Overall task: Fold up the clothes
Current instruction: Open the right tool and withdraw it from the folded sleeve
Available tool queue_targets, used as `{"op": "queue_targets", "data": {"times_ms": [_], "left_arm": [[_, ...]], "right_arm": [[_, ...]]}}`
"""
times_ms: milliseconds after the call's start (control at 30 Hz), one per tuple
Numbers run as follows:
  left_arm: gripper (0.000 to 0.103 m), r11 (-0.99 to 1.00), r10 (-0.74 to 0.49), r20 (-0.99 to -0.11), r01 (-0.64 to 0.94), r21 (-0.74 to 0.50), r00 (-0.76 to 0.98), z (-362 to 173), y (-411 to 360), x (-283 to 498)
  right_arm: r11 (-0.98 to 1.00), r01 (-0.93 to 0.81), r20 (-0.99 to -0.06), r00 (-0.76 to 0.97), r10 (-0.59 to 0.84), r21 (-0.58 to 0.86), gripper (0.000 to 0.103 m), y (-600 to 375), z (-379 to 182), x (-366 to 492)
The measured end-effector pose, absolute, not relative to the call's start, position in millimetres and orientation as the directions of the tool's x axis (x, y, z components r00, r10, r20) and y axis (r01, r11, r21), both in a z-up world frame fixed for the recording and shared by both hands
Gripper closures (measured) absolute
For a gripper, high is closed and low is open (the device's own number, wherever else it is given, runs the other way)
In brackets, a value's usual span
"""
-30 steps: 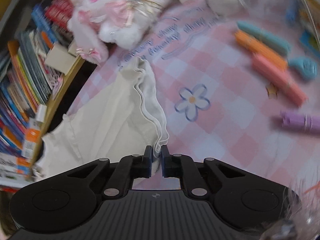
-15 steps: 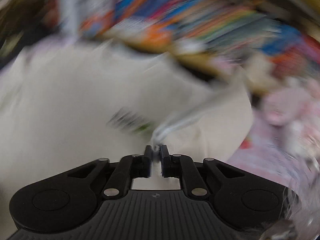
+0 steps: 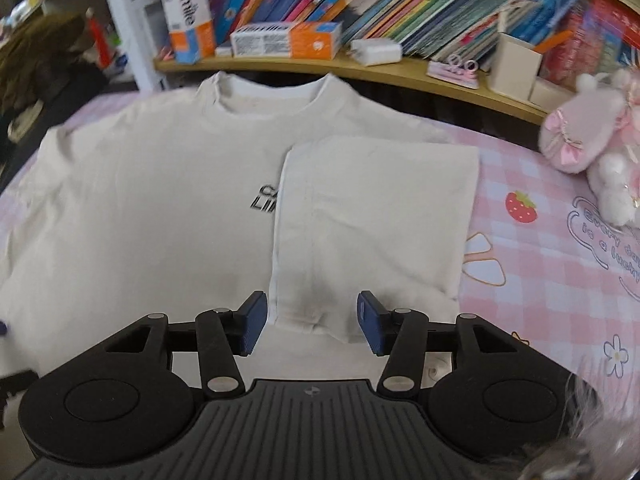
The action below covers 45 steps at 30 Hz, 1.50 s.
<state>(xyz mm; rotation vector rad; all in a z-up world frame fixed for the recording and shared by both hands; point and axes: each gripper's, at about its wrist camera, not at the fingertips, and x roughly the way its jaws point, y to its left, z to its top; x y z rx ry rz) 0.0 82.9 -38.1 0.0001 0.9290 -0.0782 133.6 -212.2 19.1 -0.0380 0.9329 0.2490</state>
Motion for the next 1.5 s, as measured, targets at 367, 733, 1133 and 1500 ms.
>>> {"op": "queue_targets", "data": {"times_ms": [367, 733, 1133, 1500], "left_arm": [[0.009, 0.997, -0.083, -0.791, 0.05, -0.066, 0.606, -33, 87, 11], [0.009, 0.996, -0.082, -0.782, 0.018, -0.089, 0.617, -27, 82, 15], [0.009, 0.999, -0.043, -0.781, 0.012, -0.045, 0.623, -13, 39, -4], [0.009, 1.0, -0.017, -0.762, 0.013, -0.011, 0.647, -1, 36, -2]], "right_arm": [[0.991, -0.13, -0.785, 0.612, 0.095, 0.019, 0.045, -204, 14, 91], [1.0, -0.003, -0.799, 0.601, 0.016, 0.018, 0.044, -238, 9, 19], [0.998, -0.04, -0.79, 0.61, 0.062, 0.048, 0.037, -246, -2, -6], [0.998, -0.04, -0.781, 0.622, 0.06, 0.045, 0.025, -247, -3, -15]]}}
